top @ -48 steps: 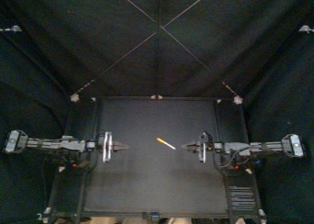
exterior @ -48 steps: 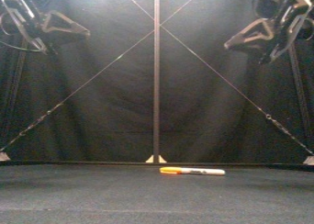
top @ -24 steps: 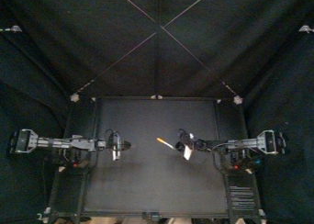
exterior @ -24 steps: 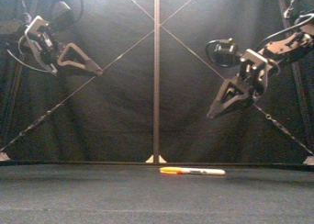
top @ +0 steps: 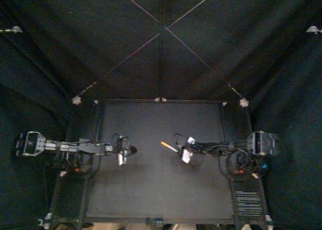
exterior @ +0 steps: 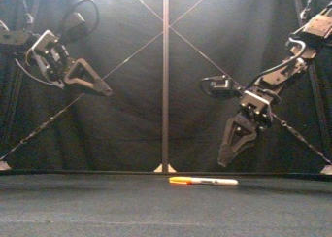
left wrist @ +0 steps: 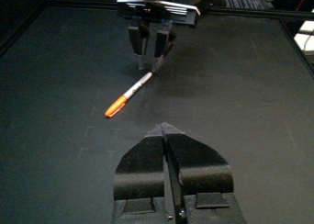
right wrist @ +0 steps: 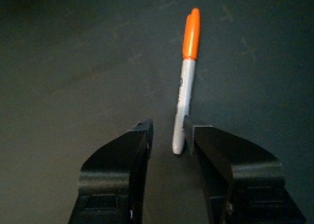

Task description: Uncap the pen

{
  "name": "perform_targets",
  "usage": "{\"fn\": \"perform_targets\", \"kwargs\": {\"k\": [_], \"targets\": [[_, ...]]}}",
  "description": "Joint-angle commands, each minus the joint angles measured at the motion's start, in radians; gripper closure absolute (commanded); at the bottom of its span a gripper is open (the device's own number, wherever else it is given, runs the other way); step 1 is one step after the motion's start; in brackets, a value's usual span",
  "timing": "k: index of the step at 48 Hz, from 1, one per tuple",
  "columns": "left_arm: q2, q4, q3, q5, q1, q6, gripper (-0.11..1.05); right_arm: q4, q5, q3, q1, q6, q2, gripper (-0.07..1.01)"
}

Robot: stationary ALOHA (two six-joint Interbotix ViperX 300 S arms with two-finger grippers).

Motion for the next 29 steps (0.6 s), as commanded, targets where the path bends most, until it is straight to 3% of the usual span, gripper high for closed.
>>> {"fn": "perform_targets", "kwargs": {"k": [1,10,22,29], "targets": [[0.012,0.008,-0.032,-0.009,0.003,0.0015,0.59,-0.006,0.0,-0.041,-0.018,0.0,0.029,0.21],[0.017,0.008,-0.034,-0.009,0.003,0.0015,0.55,-0.028,0.015,-0.072,-0.028,0.0,0.078,0.21],[0.015,0.008,-0.034,-0.009,0.003,0.0015,0.54,-0.023,0.063,-0.08,-0.031,0.002,0.101,0.23],[0.015,0.008,-0.035,-0.009,0.003,0.0015,0.54,-0.028,0.095,-0.078,-0.026,0.002,0.104,0.32]]}}
